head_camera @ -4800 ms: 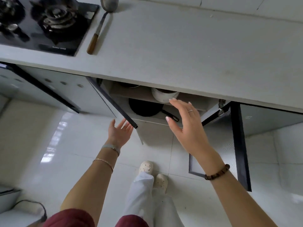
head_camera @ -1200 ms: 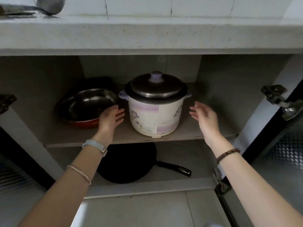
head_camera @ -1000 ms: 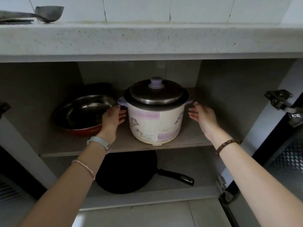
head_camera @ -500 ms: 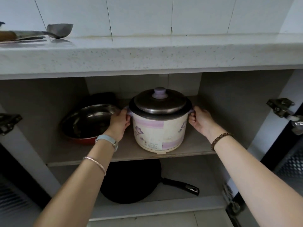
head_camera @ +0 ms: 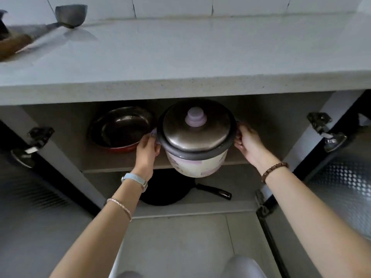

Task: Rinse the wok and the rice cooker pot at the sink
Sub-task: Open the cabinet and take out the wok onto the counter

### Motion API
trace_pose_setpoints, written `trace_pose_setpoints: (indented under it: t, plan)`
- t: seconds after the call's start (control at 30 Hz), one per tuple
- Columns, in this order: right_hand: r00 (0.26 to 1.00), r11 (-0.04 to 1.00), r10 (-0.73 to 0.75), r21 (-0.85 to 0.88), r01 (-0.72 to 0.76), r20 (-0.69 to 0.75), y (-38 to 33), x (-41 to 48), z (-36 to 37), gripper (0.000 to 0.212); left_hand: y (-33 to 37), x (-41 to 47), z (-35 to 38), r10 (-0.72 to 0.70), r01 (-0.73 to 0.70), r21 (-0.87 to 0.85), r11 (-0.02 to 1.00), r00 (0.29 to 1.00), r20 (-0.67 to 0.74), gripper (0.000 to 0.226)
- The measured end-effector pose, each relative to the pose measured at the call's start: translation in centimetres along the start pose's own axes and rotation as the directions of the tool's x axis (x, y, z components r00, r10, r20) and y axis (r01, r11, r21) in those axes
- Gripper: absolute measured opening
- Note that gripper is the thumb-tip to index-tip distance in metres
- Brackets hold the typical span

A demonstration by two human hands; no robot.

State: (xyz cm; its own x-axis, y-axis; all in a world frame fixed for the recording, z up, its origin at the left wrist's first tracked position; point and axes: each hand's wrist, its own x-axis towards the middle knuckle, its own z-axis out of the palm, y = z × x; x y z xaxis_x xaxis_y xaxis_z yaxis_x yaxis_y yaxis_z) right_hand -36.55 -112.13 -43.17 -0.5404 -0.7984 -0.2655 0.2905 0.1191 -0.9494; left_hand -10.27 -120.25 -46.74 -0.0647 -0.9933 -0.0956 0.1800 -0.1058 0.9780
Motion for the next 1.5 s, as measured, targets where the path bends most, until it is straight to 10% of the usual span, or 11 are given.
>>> trace_pose_setpoints:
  t: [0.37,0.8,1.5]
  plan:
    - [0.946,0.923,0.324,-0.215,-0.319,-0.012,-0.9,-13.2,-2.1,0.039,7.3,-16.7,-6.2,-0.190,0.200,0.221,0.955,0.980,-0.066,0.020]
    - [0.937,0.913,0.321,-0.308,-0.268,0.135,-18.7,-28.9,-0.3,0.023,26.4,-29.6,-6.1,-0.205,0.251,0.249,0.935,0.959,-0.195,0.024]
    - [0.971,0.960,0.026,-0.278,0.042,0.236,-37.0,-17.7,12.0,0.019,44.6,-11.5,-3.2,0.070,-0.044,0.336,0.941,0.995,-0.066,0.033]
